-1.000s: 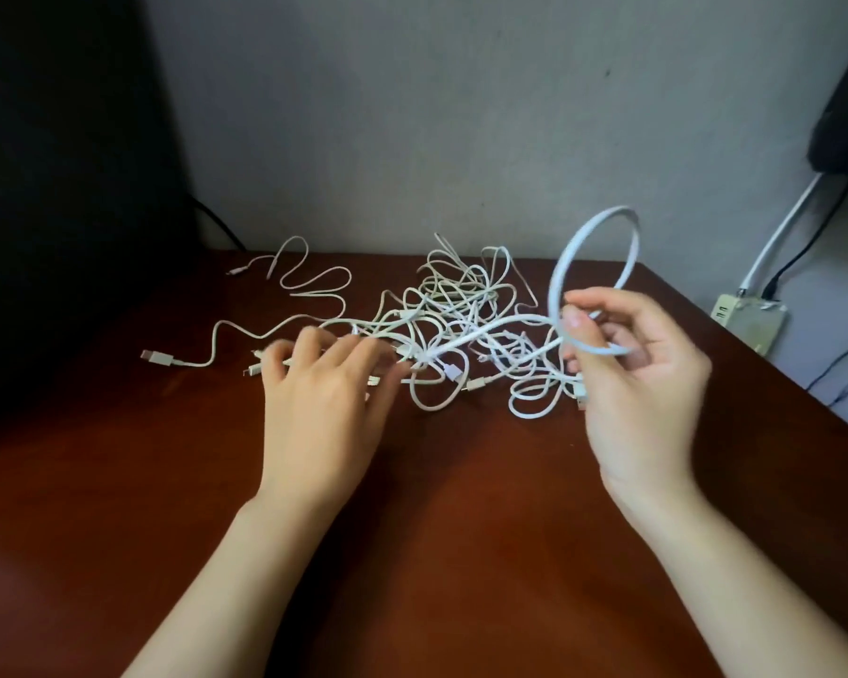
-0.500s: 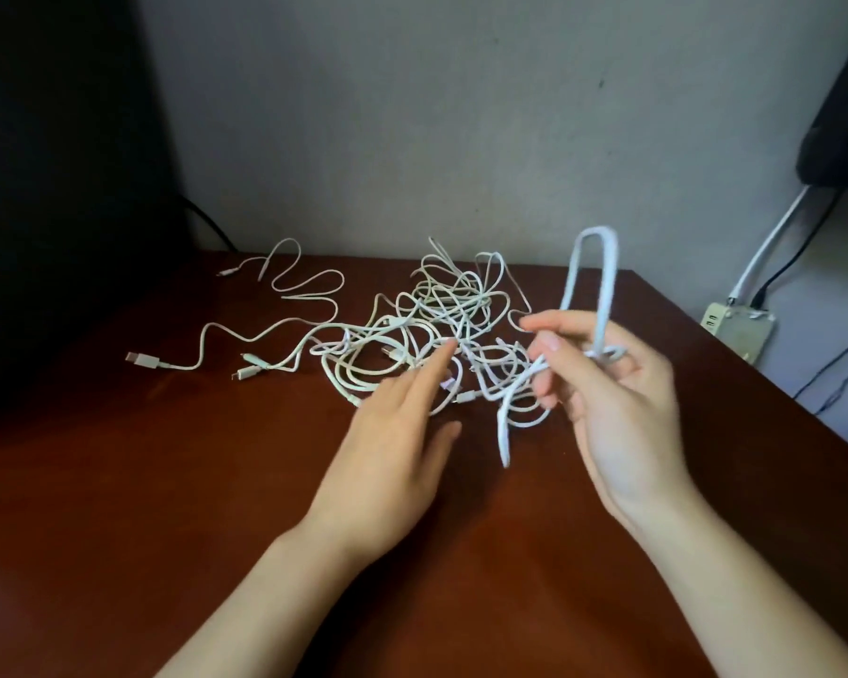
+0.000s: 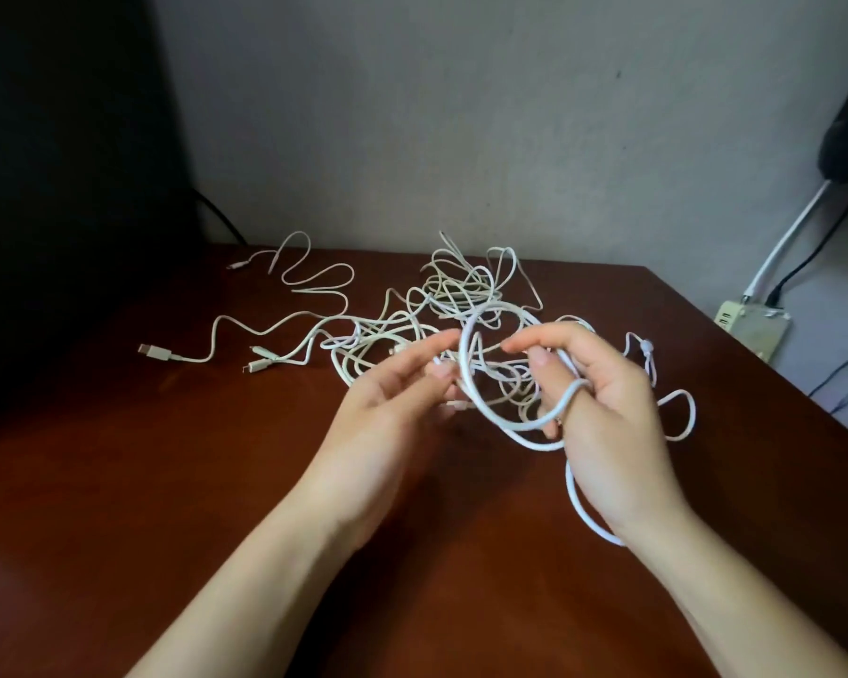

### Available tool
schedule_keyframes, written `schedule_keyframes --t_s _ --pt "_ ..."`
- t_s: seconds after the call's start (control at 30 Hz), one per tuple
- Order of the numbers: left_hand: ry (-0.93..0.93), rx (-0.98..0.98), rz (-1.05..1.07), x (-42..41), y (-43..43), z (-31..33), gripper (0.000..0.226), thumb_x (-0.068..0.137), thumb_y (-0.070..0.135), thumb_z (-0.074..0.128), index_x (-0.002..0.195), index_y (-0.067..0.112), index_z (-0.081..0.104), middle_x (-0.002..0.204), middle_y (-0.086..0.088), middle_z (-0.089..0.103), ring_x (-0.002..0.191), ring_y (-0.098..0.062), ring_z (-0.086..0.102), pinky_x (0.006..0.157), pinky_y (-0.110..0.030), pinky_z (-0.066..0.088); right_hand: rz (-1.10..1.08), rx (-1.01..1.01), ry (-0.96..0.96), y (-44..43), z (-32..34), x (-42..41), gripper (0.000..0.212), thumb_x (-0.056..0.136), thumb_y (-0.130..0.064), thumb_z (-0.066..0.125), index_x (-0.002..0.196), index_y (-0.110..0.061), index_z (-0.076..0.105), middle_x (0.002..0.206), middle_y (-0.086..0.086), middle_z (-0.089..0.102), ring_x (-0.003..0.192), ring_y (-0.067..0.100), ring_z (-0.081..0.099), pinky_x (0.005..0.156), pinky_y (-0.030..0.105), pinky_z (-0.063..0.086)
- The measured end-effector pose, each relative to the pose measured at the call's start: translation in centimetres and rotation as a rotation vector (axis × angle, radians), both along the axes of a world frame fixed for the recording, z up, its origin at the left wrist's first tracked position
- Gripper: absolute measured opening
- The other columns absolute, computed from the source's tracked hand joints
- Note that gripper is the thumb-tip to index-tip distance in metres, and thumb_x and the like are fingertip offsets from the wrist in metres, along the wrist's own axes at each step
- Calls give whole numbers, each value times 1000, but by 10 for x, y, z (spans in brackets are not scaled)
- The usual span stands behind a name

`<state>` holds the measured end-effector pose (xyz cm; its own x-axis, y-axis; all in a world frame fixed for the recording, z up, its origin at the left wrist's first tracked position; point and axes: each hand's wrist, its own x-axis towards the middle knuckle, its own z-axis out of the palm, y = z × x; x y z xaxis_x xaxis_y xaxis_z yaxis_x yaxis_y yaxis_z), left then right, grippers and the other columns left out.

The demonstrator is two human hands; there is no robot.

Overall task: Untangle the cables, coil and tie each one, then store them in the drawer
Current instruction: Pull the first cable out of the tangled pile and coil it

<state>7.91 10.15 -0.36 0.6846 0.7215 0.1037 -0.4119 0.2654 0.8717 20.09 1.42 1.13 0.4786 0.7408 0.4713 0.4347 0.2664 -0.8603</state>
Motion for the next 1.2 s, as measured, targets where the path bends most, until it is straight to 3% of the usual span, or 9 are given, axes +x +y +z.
schedule_keyframes --t_s 0.13,0.23,0.33,0.43,0.57,0.77,0.87,1.0,1.2 --pt "179 644 212 0 -10 -4 15 95 9 54 101 19 63 82 11 62 78 -1 54 70 -17 42 -114 -87 -50 4 -5 4 17 92 -20 55 85 -28 68 79 -19 66 71 -1 57 67 20 38" --pt "266 1040 254 0 -13 -8 19 94 8 53 101 25 46 96 17 58 92 -3 57 82 -21 44 -95 -209 -39 7 -4 4 15 93 -21 58 84 -24 70 60 -22 61 60 -5 56 57 9 35" --pt "332 1184 250 0 -12 -11 18 92 12 50 98 25 38 96 9 54 95 -18 56 84 -39 46 -22 -314 34 7 -1 3 24 89 -37 57 73 -24 69 39 -21 45 41 -4 45 50 13 26" --pt "337 1287 266 -1 -12 -9 20 92 16 51 98 27 35 94 17 47 93 -13 51 86 -34 43 52 -350 276 8 0 4 24 68 -49 65 54 -29 69 45 -11 32 40 4 28 48 19 16" --pt "383 1475 253 -3 -12 -7 16 91 29 51 102 23 41 94 11 52 89 -13 50 84 -31 39 121 -310 322 5 2 5 15 80 -25 66 69 -21 74 49 -8 48 43 3 37 43 15 23" --pt "434 1206 402 -8 -6 -8 15 90 35 52 98 22 50 92 13 55 90 -10 53 82 -21 40 65 -186 156 2 9 11 20 90 -8 60 79 -21 71 48 -14 54 47 -1 47 49 9 33" --pt "478 1119 465 -5 0 -14 29 91 22 59 118 23 49 111 11 56 103 -5 51 86 -7 35 72 -156 -148 0 4 10 17 88 -14 60 81 -27 69 54 2 48 51 3 43 52 10 33" --pt "466 976 463 -2 6 -19 31 94 20 58 122 26 49 115 14 59 106 7 52 85 -4 36 44 -76 -608 0 -5 6 12 89 -19 55 94 -22 65 68 -11 39 60 6 43 60 13 35" --pt "168 181 120 -9 7 0 20 94 9 50 102 0 66 92 -24 68 82 -27 66 73 -28 56 99 -8 -883 1 -13 3 22 93 -19 50 103 -12 67 91 -7 54 75 3 52 67 18 45"
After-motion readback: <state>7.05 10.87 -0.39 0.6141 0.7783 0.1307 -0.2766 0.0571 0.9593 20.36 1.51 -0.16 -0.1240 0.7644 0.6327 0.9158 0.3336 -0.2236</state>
